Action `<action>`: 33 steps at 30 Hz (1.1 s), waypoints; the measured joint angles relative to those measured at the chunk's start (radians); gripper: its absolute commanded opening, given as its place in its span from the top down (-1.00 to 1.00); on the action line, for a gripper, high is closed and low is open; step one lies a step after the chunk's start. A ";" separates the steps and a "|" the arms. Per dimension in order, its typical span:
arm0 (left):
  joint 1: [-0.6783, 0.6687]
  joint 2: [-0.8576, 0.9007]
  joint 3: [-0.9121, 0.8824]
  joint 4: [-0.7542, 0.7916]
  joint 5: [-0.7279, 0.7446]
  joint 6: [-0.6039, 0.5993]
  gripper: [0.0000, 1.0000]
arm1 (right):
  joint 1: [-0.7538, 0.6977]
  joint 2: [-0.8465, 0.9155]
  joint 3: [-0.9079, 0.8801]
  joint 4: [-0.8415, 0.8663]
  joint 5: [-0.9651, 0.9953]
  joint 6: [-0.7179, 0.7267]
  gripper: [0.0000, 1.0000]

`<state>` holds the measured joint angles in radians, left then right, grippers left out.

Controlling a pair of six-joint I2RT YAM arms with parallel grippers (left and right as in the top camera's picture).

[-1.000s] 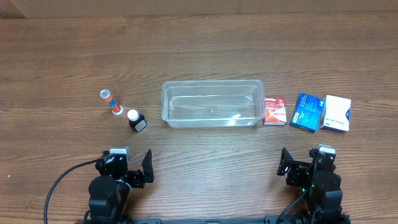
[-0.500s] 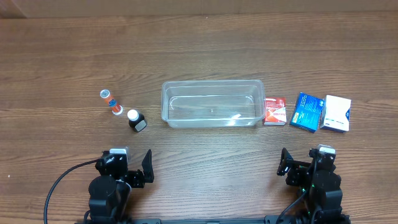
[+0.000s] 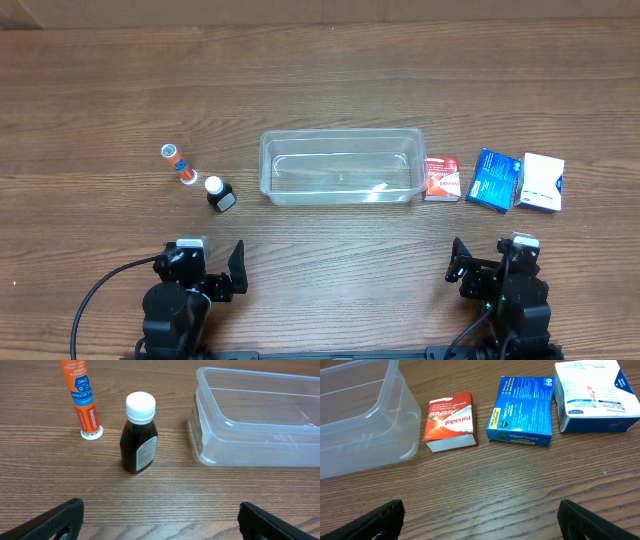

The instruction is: Pack container

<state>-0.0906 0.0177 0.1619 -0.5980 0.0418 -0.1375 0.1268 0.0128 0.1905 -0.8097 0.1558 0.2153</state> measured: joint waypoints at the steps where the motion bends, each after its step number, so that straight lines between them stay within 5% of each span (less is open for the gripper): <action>1: 0.000 0.000 0.000 0.000 0.000 0.000 -1.00 | 0.000 0.000 0.000 0.000 0.000 0.000 -1.00; 8: 0.000 0.000 0.000 0.000 0.000 0.000 -1.00 | 0.000 0.000 -0.001 0.073 -0.032 0.008 -1.00; 12: 0.000 -0.001 0.000 0.000 0.000 0.000 -1.00 | 0.000 0.000 0.000 0.295 -0.209 0.081 -1.00; 15: 0.000 -0.002 -0.001 0.000 0.000 0.000 -1.00 | 0.000 0.020 0.077 0.298 -0.282 0.111 -1.00; 19: 0.000 -0.002 -0.003 0.000 0.000 0.000 -1.00 | 0.000 0.329 0.490 0.008 -0.176 0.127 -1.00; 22: 0.000 -0.002 -0.006 0.000 0.000 0.000 -1.00 | 0.000 0.718 0.914 -0.264 -0.042 0.105 -1.00; 25: 0.000 -0.005 -0.006 0.000 0.000 0.000 -1.00 | -0.003 1.053 1.233 -0.352 0.003 0.019 -1.00; 28: 0.000 -0.005 -0.006 0.001 0.000 0.000 -1.00 | -0.095 1.229 1.297 -0.400 0.041 -0.031 -1.00; 33: 0.000 -0.005 -0.006 0.001 0.000 0.000 -1.00 | -0.449 1.460 1.303 -0.406 -0.047 -0.084 -0.99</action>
<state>-0.0906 0.0132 0.1562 -0.5972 0.0418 -0.1371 -0.3222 1.4723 1.4933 -1.2156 0.1089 0.1314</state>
